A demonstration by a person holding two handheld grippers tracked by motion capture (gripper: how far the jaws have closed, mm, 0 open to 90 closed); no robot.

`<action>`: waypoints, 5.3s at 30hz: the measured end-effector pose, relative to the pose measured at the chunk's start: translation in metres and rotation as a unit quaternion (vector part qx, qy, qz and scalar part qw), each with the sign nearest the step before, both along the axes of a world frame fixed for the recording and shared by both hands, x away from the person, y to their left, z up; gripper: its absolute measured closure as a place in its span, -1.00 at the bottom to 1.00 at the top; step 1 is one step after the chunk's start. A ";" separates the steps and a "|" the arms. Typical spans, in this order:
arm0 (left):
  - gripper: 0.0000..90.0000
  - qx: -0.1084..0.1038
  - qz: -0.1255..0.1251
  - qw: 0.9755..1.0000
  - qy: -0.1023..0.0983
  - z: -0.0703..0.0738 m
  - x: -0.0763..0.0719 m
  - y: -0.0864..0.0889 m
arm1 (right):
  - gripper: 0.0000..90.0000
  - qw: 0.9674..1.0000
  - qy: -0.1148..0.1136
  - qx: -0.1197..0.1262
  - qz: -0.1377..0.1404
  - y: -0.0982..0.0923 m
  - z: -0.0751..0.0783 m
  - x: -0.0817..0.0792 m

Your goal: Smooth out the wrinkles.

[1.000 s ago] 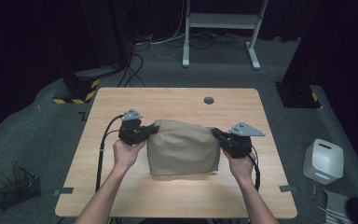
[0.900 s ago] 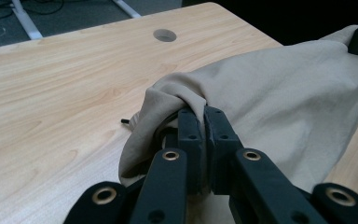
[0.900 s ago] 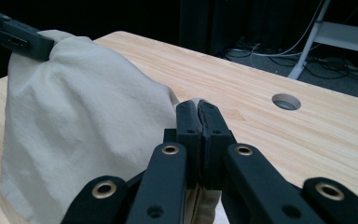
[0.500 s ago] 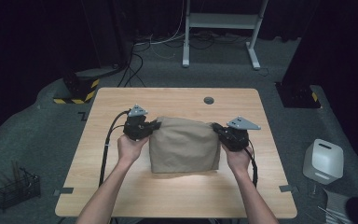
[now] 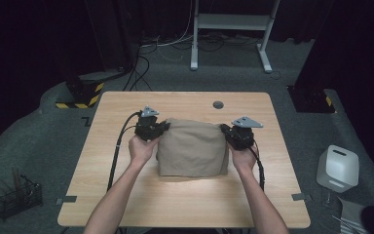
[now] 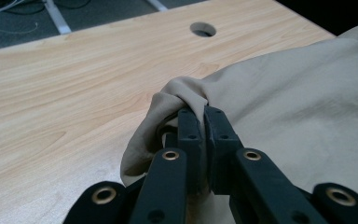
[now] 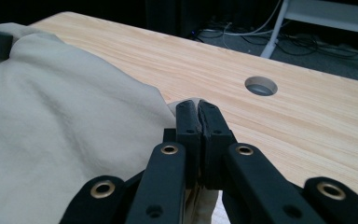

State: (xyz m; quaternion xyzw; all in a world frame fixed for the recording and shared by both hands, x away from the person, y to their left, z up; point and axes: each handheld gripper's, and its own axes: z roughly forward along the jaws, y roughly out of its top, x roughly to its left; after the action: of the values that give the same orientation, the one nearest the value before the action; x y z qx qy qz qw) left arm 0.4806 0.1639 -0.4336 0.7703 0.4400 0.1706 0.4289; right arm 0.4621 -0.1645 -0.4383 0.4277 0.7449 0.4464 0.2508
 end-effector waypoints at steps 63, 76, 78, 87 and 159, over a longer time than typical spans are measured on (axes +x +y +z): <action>0.68 -0.023 -0.009 0.999 0.035 -0.051 -0.050 0.005 | 0.99 0.996 0.077 -0.010 0.042 0.009 -0.041 -0.017; 0.56 -0.044 0.002 0.999 0.030 -0.050 -0.049 0.012 | 0.44 0.995 0.094 -0.012 0.014 0.004 -0.052 -0.013; 0.51 -0.054 0.008 0.998 0.035 -0.050 -0.048 0.012 | 0.39 0.995 0.102 -0.009 0.014 0.002 -0.051 -0.015; 0.91 -0.039 -0.007 0.998 0.047 -0.050 -0.045 0.010 | 0.99 0.994 0.100 -0.013 0.042 0.004 -0.056 -0.020; -0.28 0.023 0.002 0.999 0.032 -0.086 -0.109 -0.011 | 0.15 0.995 0.081 -0.037 0.033 -0.002 -0.075 -0.100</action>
State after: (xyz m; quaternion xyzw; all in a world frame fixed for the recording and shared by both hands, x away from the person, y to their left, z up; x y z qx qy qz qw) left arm 0.3712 0.1529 -0.5199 0.7838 0.4513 0.1569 0.3967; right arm 0.3625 -0.1667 -0.5136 0.4280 0.7923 0.3909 0.1902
